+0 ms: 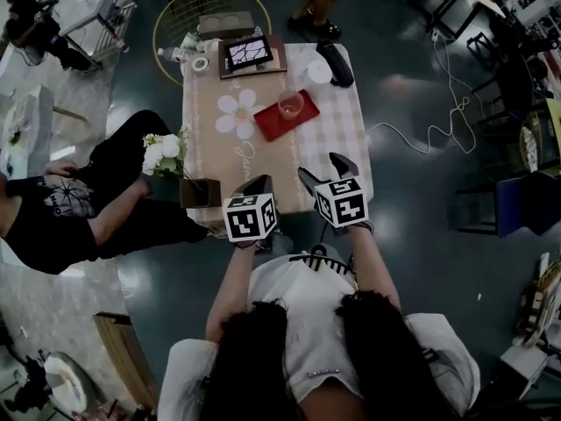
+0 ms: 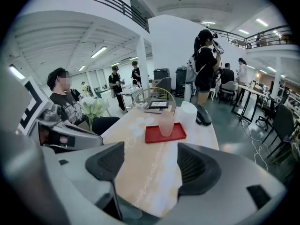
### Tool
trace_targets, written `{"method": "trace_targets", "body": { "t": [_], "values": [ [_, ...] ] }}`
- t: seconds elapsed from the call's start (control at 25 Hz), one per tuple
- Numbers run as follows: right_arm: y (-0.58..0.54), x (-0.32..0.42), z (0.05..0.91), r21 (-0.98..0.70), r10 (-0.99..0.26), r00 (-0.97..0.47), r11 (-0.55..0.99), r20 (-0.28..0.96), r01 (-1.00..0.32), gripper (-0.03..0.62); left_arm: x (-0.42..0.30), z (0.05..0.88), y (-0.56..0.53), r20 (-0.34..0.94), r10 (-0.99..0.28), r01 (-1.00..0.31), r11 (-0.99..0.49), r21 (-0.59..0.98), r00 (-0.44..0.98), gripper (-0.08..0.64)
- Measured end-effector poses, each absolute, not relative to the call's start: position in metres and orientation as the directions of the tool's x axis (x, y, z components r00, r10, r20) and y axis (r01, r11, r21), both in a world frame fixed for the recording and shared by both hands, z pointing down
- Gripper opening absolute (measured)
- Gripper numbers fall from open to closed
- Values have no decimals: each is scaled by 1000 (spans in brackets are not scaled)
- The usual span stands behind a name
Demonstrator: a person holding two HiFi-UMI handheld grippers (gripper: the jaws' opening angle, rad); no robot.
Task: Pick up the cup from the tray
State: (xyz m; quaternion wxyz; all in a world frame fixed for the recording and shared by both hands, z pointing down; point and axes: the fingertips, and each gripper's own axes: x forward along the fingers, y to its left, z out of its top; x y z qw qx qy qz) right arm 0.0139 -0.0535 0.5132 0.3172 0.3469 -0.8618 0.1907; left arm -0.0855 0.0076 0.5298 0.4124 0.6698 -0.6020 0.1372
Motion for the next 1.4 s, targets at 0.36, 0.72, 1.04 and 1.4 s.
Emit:
{"method": "trace_targets", "body": {
  "t": [0.36,0.72,1.04,1.4],
  "values": [
    [-65,-1,517,-93,-488,-530,669,693,-737,344,-110,530,-5,676,-695,-917,62,395,244,5],
    [-97,-8,515,-90,-497,-528,664,688,-742,345,-116,531,-23,683,-689,-922,55,383,243,5],
    [-137,-23,517,-81,-471,-538,695,700,-714,355,-129,526,-49,686,-697,-926,86,367,207,5],
    [-177,-54,542,-60,-393,-535,763,748,-644,385,-134,539,-77,712,-674,-918,132,375,194,5]
  ]
}}
